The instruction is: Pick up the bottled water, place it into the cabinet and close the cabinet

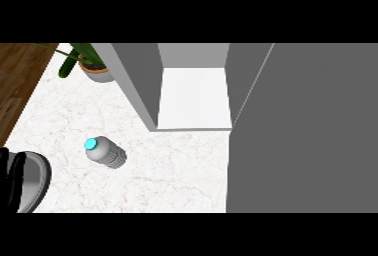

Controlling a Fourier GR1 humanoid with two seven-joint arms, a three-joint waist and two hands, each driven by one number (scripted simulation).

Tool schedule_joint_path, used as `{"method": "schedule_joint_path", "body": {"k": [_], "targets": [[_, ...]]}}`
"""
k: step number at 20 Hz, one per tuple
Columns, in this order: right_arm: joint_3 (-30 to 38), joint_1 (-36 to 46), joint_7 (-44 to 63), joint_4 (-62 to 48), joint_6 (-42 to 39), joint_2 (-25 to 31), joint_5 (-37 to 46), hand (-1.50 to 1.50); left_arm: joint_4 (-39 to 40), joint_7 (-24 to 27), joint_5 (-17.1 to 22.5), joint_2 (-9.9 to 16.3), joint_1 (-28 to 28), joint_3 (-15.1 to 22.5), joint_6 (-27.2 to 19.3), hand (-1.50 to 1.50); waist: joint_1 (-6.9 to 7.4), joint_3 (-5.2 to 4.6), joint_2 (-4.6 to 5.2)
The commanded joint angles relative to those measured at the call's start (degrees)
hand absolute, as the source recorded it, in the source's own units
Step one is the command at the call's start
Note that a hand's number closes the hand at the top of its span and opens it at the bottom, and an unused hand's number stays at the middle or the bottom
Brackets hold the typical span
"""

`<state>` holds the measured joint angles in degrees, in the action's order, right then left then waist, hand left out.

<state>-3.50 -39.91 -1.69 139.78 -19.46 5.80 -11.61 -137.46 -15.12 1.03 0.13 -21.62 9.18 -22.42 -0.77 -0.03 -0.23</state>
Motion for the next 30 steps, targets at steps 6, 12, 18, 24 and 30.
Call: {"method": "schedule_joint_path", "body": {"k": [6, 12, 18, 24, 30], "targets": [[-0.4, -10.7, -0.1, 12.0, -2.4, -0.1, -4.2, -1.5, 12.6, 6.1, 9.0, -0.1, 1.3, -8.0, 2.6, -1.5, -0.29, -0.08, -0.04], [3.7, -11.2, -3.3, 10.7, -4.4, 2.4, -6.1, -1.5, 26.1, 15.2, 11.1, -0.1, 4.7, -8.6, 3.1, -1.5, -0.21, -0.06, 0.15], [-0.3, -20.2, -8.8, 12.6, -6.8, 0.6, -3.2, -1.5, 36.1, 19.9, 14.9, 0.6, 5.7, -13.7, 8.3, -1.5, -0.5, -0.07, 0.04], [4.1, -21.1, -13.0, 10.8, -8.8, 2.4, -5.6, -1.5, 49.8, 29.7, 16.5, 0.5, 8.6, -16.2, 13.1, -1.5, -0.35, -0.08, 0.15], [3.6, -24.1, -15.4, 10.9, -9.7, 1.5, -4.3, -1.5, 60.5, 35.0, 18.4, 1.5, 13.7, -19.8, 15.4, -1.5, -0.19, -0.09, 0.23]]}}
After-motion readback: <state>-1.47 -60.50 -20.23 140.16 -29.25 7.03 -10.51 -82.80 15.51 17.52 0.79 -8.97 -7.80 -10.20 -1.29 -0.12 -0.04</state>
